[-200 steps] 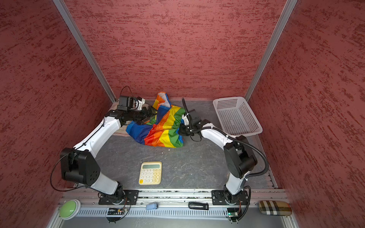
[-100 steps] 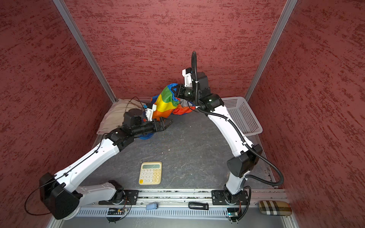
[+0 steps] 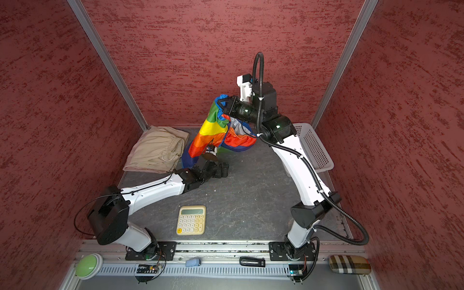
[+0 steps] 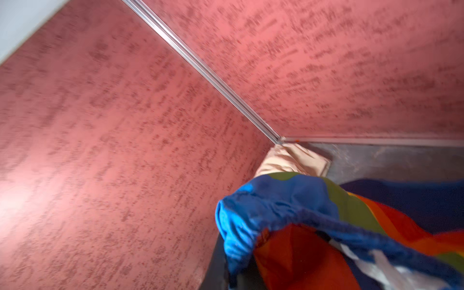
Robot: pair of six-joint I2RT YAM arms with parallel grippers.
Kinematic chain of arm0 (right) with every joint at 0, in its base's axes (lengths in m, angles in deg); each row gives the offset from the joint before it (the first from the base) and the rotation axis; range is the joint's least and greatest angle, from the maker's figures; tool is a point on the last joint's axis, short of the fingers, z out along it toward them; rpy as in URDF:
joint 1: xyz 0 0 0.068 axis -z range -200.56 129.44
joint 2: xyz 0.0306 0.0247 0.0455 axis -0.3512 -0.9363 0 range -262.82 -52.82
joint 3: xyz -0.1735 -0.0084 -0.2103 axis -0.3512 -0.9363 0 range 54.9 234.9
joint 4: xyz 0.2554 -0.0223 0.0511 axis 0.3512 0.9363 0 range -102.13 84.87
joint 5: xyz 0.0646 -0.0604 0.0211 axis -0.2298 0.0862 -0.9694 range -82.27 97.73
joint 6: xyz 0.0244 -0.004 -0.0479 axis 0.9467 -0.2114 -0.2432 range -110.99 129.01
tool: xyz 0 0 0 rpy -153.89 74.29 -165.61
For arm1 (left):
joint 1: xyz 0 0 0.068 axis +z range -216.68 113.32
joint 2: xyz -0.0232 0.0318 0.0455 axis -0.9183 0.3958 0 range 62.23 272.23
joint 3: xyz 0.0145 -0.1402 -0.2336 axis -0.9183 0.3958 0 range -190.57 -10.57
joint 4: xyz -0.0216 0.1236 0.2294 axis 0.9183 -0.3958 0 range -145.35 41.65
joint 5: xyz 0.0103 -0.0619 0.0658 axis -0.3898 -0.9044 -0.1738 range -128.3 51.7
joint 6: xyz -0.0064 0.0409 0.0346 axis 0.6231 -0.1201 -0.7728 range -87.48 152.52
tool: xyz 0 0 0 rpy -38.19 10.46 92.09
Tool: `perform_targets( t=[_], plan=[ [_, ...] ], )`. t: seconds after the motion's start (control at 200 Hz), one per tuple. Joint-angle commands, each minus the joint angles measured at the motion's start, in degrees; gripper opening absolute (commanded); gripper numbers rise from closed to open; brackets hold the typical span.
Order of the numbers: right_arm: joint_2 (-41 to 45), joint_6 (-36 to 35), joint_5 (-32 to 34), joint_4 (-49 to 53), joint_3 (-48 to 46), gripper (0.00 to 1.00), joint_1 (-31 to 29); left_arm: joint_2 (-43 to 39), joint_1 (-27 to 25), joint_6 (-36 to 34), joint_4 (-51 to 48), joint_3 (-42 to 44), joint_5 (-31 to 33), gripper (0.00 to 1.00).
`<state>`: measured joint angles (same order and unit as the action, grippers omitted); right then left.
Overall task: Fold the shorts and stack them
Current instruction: 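Grasp the rainbow shorts with both grippers and lift them up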
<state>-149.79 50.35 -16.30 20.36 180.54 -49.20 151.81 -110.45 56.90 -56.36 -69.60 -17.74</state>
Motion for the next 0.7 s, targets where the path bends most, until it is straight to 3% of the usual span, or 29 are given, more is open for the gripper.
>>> perform_targets(
  t=[0.0,0.215,0.255,0.336,0.436,0.506,0.601,0.696],
  plan=[
    [3.1,0.5,-0.8,-0.7,2.6,0.00,0.2,0.6,3.4,-4.1,5.9,-0.9,9.8,0.99],
    [4.1,-0.4,0.1,0.6,3.1,0.00,0.2,4.9,10.1,-4.3,8.8,-3.3,4.9,0.99],
    [4.1,-0.9,0.4,1.1,3.2,0.00,0.2,4.9,10.7,-5.1,10.1,-3.1,2.6,0.90],
    [4.4,-1.9,1.4,2.2,3.1,0.00,0.3,3.6,12.0,-6.1,11.6,-2.3,-1.4,0.55],
    [4.8,-3.2,2.3,3.2,2.8,0.00,1.0,0.5,13.0,-7.2,12.0,-1.0,-3.8,0.33],
    [5.0,-3.9,2.2,3.7,2.2,0.00,2.1,-2.4,14.1,-7.7,10.3,-0.5,-4.1,0.10],
    [5.6,-5.7,2.9,6.1,1.6,0.00,3.3,-7.8,15.6,-9.1,9.7,1.3,-3.0,0.00],
    [6.9,-7.5,2.1,7.1,0.8,0.00,3.6,-12.2,18.4,-8.8,8.6,2.2,-2.5,0.00]
  ],
)
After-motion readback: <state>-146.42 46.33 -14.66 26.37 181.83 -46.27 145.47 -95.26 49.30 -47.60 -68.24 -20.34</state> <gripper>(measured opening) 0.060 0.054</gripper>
